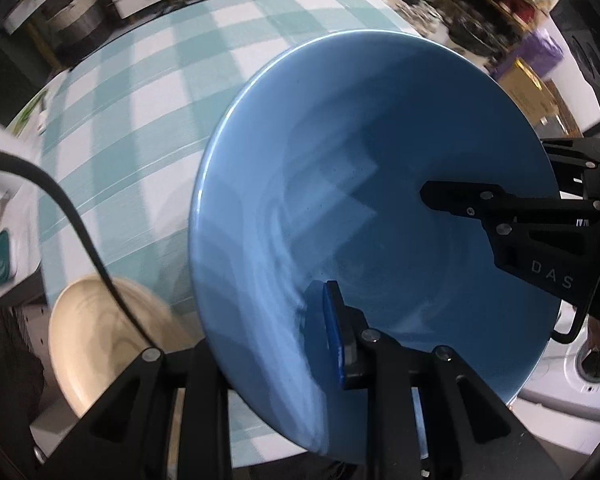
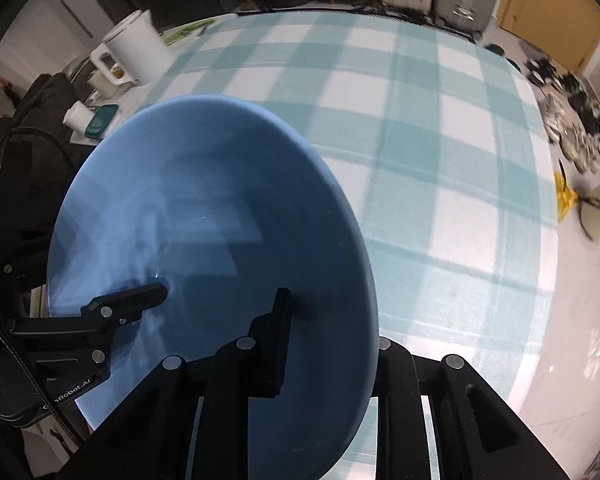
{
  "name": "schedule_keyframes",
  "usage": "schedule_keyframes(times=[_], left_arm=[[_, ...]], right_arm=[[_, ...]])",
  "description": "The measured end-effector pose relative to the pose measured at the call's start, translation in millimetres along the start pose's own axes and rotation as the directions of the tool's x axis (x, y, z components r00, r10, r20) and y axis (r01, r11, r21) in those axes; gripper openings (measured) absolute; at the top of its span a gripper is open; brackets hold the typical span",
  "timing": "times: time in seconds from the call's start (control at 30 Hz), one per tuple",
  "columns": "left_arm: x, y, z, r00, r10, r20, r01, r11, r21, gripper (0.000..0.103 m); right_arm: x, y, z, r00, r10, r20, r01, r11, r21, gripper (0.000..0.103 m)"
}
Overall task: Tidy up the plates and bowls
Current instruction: 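Lift the stacked blue bowls with both grippers and carry them toward the cream plates, then lower the stacked blue bowls onto the cream plates and open both grippers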
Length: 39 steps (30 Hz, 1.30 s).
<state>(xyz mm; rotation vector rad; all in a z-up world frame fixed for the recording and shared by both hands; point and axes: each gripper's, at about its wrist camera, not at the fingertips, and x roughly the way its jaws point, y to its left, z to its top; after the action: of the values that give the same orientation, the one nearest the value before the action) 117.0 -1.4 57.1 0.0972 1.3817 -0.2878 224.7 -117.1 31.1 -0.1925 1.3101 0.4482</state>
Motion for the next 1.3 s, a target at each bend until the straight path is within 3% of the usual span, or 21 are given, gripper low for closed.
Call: schedule_keyframes(times=[0.47, 0.7, 0.97, 1.3], left_arm=[[-63.6, 104.1, -71.7, 0.995, 0.083, 0.06, -0.068, 0.972, -0.224, 0.024], [-59.6, 151.4, -109.2, 0.992, 0.114, 0.05, -0.091, 0.937, -0.338, 0.024], [-29.4, 189.6, -134.0, 0.994, 0.098, 0.037, -0.072, 0.897, -0.436, 0.024], [2.3, 200.9, -131.1, 0.997, 0.069, 0.033, -0.048, 0.9, -0.434, 0.025]], right_arm=[[-12.0, 141.8, 36.6, 0.996, 0.081, 0.043, -0.073, 0.984, -0.164, 0.021], [21.4, 206.2, 41.9, 0.99, 0.144, 0.002, -0.14, 0.966, -0.218, 0.021], [73.7, 233.5, 48.6, 0.986, 0.161, -0.039, -0.166, 0.961, -0.22, 0.02], [95.8, 225.7, 50.9, 0.994, 0.101, -0.034, -0.106, 0.969, -0.224, 0.02]])
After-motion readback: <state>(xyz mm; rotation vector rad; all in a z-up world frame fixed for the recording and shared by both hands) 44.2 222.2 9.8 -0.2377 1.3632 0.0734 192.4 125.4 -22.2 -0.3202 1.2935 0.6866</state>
